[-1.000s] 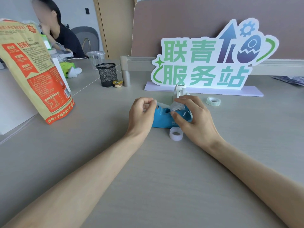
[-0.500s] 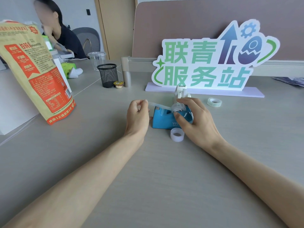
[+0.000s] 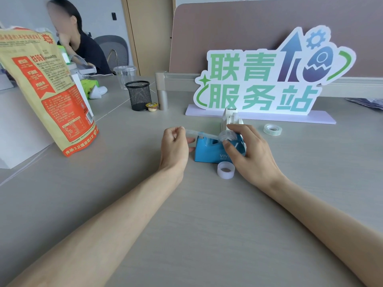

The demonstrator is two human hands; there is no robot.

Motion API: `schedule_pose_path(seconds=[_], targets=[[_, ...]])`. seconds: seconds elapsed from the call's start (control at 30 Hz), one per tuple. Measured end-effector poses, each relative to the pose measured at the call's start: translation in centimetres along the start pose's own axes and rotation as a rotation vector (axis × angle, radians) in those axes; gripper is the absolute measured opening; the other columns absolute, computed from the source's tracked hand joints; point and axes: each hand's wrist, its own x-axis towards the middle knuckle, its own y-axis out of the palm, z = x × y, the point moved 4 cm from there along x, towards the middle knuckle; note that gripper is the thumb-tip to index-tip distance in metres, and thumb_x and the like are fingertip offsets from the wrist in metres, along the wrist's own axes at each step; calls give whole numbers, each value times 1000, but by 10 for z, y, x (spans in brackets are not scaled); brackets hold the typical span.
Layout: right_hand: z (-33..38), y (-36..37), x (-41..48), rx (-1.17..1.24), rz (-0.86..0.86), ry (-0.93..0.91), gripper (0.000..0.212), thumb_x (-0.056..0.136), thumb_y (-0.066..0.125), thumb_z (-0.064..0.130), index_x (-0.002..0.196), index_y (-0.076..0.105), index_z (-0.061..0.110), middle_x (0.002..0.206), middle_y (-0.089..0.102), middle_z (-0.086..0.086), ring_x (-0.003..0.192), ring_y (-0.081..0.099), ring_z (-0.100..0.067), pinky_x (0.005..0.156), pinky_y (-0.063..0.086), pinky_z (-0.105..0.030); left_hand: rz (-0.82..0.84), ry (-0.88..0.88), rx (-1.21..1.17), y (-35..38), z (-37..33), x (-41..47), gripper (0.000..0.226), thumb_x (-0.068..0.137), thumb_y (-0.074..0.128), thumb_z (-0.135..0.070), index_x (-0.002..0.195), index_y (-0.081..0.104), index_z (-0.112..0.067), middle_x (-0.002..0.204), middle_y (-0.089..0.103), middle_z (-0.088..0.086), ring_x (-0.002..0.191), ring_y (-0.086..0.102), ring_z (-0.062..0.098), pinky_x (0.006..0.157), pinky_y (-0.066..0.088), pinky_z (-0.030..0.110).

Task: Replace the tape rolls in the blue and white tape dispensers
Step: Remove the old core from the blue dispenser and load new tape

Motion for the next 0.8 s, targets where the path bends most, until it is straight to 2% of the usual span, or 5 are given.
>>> schedule_pose_path(seconds=[0.2, 0.37, 0.53, 0.7, 0.8], targets=[[-1, 0, 0, 7, 2, 17, 34, 93, 58, 23, 125, 55, 14, 119, 58, 1, 104, 55, -14, 83, 35, -12, -2, 8, 52, -1, -1, -2, 14, 99, 42, -26, 101, 50, -14, 82, 56, -8, 49, 61, -8, 90, 55, 44], [-1, 0, 1, 6, 4, 25, 34, 92, 58, 23, 125, 54, 14, 117, 59, 0, 103, 55, -16, 86, 38, -16, -32, 24, 93, -5, -6, -4, 22, 97, 43, -22, 76, 46, -22, 77, 50, -1, 69, 51, 7, 69, 58, 32], [-1, 0, 0, 14, 4, 28, 34, 92, 58, 22, 126, 54, 15, 116, 59, 0, 103, 54, -15, 83, 36, -13, -38, 90, 234, -11, -7, 3, 21, 92, 47, -23, 72, 49, -21, 71, 51, -4, 61, 52, 5, 80, 57, 52], [-1, 0, 0, 14, 2, 24, 34, 92, 58, 21, 125, 54, 15, 115, 59, 1, 101, 54, -14, 81, 35, -12, -41, 105, 288, -12, -6, 6, 17, 88, 49, -28, 72, 51, -25, 72, 52, -4, 74, 53, 18, 85, 56, 44], [-1, 0, 0, 15, 4, 30, 34, 92, 58, 22, 125, 54, 16, 115, 59, 1, 101, 53, -14, 82, 36, -13, -55, 135, 374, -14, -4, 8, 19, 90, 48, -26, 71, 48, -23, 91, 61, 14, 85, 54, 28, 81, 47, 36]])
